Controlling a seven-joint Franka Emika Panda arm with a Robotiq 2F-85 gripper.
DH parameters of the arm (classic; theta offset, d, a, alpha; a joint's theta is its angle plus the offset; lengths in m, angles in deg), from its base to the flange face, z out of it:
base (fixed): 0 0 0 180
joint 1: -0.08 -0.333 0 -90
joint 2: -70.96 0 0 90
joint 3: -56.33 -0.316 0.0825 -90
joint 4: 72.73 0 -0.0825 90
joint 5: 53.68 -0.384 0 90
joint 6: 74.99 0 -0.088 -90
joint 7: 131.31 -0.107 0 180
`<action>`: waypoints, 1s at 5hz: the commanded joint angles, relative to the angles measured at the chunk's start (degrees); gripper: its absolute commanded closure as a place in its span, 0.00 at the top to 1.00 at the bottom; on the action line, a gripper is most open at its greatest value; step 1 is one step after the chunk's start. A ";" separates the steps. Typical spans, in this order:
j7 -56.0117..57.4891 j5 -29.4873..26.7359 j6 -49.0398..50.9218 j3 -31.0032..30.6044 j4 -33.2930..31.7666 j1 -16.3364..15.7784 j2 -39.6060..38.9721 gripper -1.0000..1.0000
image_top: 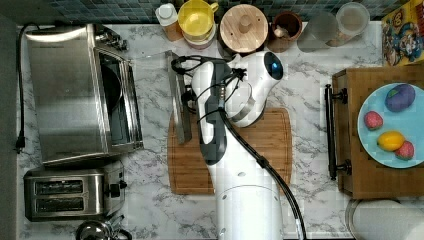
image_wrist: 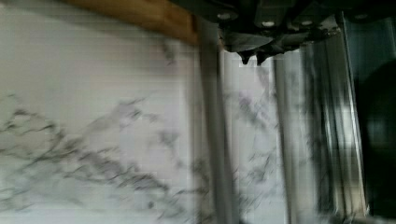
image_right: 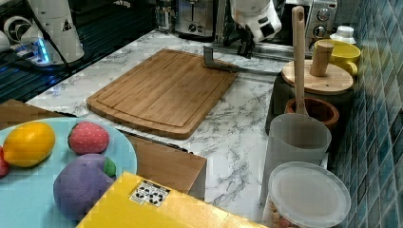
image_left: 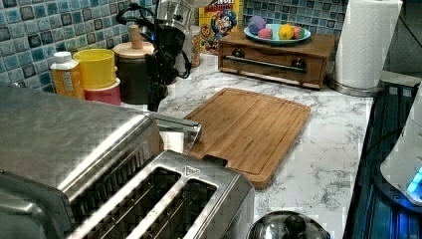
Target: Close the oven.
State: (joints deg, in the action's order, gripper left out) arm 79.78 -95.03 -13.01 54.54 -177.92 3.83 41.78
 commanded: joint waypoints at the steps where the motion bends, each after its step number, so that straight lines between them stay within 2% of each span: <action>1: -5.46 6.06 -6.41 0.02 1.78 -5.92 0.37 0.00; 4: -7.37 3.99 4.03 0.55 8.64 -4.42 -3.62 0.00; 5: -7.10 0.90 7.86 0.61 10.75 -3.60 -4.10 0.00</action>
State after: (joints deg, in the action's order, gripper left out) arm 75.64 -91.45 -8.30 57.16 -175.40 0.39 37.67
